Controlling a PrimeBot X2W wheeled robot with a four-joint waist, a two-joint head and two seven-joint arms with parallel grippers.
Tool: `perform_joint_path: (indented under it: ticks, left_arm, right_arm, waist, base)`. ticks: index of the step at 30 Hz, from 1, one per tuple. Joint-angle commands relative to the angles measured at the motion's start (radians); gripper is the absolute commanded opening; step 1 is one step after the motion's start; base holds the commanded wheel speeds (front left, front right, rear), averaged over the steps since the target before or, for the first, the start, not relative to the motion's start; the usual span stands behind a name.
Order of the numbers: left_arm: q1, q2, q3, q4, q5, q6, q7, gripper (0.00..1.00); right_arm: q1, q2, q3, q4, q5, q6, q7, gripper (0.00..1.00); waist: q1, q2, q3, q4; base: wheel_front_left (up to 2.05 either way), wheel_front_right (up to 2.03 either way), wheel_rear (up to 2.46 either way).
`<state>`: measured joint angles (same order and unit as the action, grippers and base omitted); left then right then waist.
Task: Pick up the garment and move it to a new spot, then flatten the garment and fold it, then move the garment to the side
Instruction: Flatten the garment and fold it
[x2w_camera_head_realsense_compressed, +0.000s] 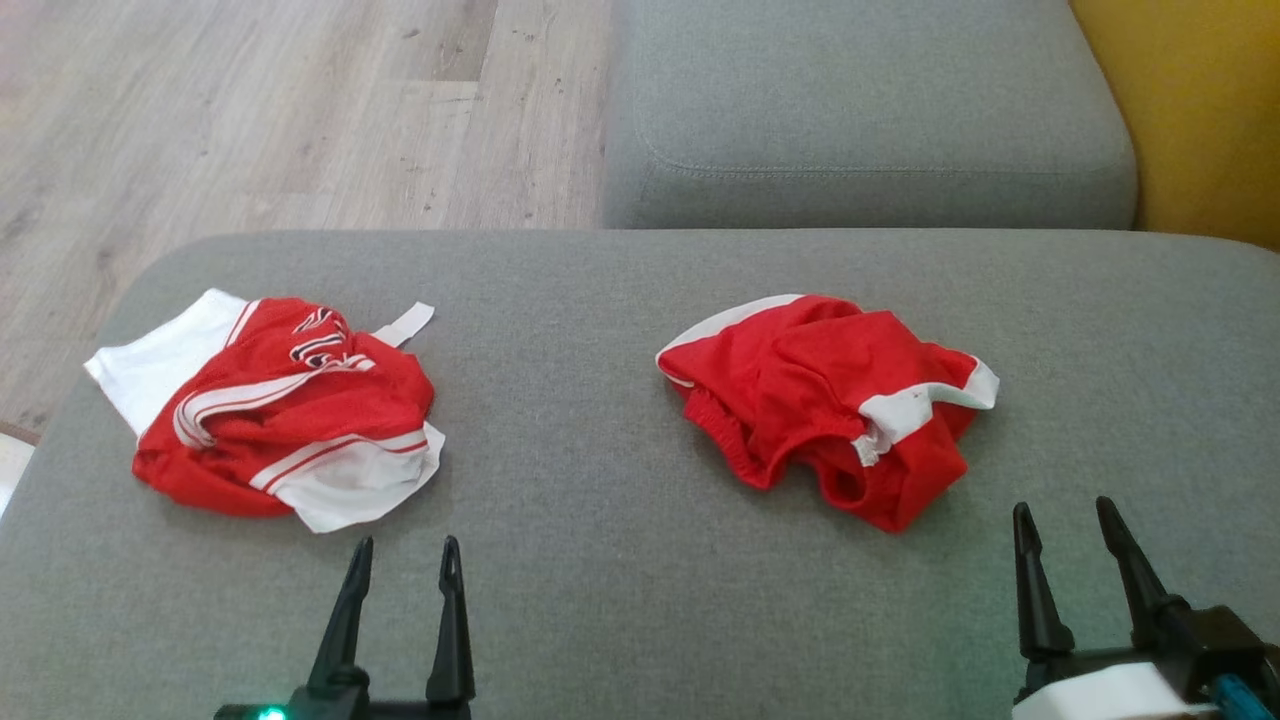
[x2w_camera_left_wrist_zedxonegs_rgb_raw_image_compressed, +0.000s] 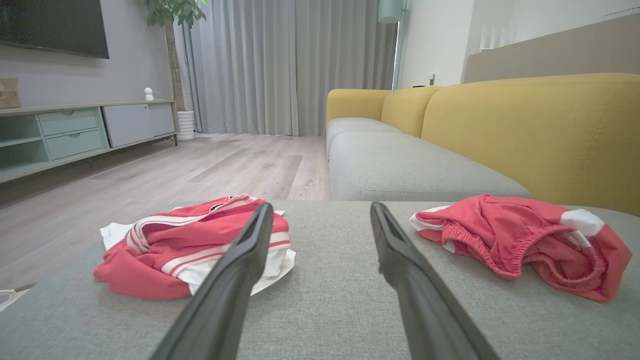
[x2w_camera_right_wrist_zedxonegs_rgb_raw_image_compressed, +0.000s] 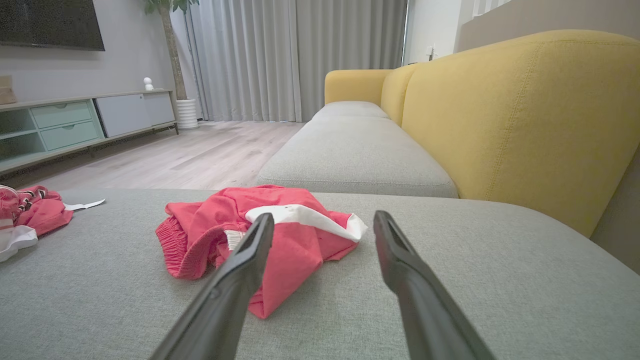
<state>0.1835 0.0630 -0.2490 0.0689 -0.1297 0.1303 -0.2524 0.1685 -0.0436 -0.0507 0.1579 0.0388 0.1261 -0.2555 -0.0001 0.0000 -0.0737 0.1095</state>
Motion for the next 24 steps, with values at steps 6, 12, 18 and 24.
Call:
perform_joint_path:
  ticks: [6,12,18,24]
  left_arm:
    - [-0.033,-0.012,0.043,-0.034,0.028,-0.020,-0.009,1.00]
    - [-0.034,-0.013,0.037,-0.030,0.030,-0.022,-0.009,1.00]
    - [-0.037,-0.013,0.041,-0.023,0.022,-0.018,-0.009,1.00]
    - [-0.034,-0.013,0.043,-0.020,0.010,-0.011,-0.009,1.00]
  right_arm:
    - [-0.027,-0.007,0.022,-0.028,-0.002,0.005,-0.006,1.00]
    - [-0.025,-0.007,0.027,-0.026,0.004,0.005,-0.006,1.00]
    - [-0.023,-0.007,0.039,-0.033,0.005,0.005,-0.006,1.00]
    - [-0.023,-0.007,0.055,-0.036,0.003,0.005,-0.006,1.00]
  waist:
    - [0.0001,0.0000,-0.008,0.000]
    - [0.0001,0.0000,-0.012,-0.002]
    - [0.0001,0.0000,-0.013,-0.010]
    - [0.0001,0.0000,-0.014,-0.028]
  base:
    - [0.00,0.00,0.00]
    - [0.00,0.00,0.00]
    - [0.00,0.00,0.00]
    - [0.00,0.00,0.00]
